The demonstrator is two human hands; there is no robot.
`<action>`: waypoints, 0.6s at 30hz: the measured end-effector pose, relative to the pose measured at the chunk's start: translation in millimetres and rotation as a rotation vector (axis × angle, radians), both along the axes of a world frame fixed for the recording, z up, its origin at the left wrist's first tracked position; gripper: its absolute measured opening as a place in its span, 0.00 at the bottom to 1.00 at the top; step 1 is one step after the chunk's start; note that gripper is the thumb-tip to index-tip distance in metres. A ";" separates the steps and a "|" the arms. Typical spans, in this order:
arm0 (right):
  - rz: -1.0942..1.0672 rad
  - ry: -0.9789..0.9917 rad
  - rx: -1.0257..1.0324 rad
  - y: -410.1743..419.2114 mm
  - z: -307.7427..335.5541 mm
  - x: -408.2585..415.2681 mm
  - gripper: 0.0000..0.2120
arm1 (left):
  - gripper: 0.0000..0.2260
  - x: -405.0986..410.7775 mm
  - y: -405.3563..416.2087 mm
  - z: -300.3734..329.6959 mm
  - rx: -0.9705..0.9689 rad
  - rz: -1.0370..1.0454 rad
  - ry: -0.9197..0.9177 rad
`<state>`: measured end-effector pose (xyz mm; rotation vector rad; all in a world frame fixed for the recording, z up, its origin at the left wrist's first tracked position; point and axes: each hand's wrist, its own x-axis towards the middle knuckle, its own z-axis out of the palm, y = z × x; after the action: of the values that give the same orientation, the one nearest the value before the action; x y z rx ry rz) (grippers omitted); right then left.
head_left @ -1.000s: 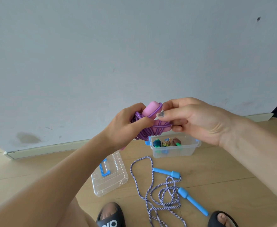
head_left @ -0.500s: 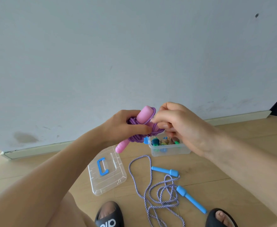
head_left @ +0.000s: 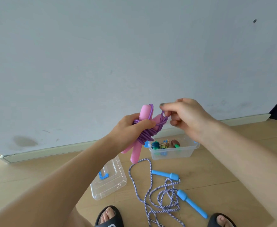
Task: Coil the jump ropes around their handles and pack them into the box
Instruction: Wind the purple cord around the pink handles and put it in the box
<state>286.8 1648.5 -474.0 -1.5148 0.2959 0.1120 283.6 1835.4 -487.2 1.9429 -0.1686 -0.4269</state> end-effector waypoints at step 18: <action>-0.028 -0.149 -0.389 13.0 -42.6 14.4 0.18 | 0.13 15.5 -37.4 -29.9 -0.264 0.113 0.372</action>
<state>301.2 1661.5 -516.6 -1.8929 0.2266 -0.0863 299.1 1798.0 -517.1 1.5757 0.1196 -0.6476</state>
